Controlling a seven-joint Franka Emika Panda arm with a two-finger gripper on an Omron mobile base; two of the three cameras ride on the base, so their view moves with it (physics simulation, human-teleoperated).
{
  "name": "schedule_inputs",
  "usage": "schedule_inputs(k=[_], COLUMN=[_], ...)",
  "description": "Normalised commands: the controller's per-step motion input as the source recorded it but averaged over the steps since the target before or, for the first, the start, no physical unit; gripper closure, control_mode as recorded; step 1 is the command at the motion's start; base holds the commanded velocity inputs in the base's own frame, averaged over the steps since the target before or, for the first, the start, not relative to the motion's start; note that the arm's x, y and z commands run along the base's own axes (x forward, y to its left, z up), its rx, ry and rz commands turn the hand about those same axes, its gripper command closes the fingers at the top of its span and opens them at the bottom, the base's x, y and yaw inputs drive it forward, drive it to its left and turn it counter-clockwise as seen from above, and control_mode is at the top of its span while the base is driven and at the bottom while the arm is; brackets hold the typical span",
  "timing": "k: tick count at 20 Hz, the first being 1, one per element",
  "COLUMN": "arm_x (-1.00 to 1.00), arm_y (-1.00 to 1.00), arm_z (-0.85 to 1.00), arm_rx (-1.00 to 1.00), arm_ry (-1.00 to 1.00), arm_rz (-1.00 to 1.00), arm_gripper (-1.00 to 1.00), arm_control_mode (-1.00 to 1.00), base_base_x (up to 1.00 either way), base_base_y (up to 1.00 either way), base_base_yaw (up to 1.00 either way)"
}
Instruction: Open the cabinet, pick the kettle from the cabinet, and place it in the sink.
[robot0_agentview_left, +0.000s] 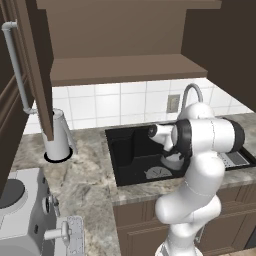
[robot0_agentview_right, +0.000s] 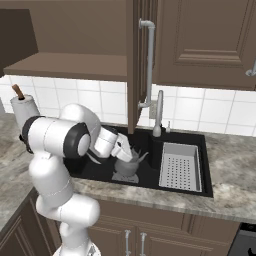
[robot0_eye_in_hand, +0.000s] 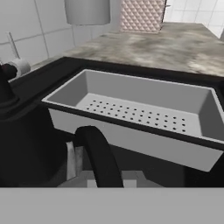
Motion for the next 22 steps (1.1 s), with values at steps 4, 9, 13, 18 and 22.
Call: schedule_inputs(k=[4,9,13,18,22], arm_x=[0.11,0.14,0.22,0.16,0.01], arm_y=[-0.07,-0.06,-0.04,-0.06,0.0], arm_z=[-0.23,-0.2,-0.22,-0.21,-0.29], arm_rx=[0.0,0.01,0.0,0.0,0.0], arm_ry=[0.0,0.0,0.0,0.0,-0.01], arm_rz=[-0.02,0.0,0.0,0.0,0.0], arm_gripper=[1.0,1.0,1.0,1.0,1.0], arm_control_mode=[-1.0,-1.0,-1.0,-1.0,-1.0], base_base_x=[0.0,0.0,0.0,0.0,0.0], base_base_y=[0.0,0.0,0.0,0.0,0.0], base_base_yaw=[0.0,0.0,0.0,0.0,0.0])
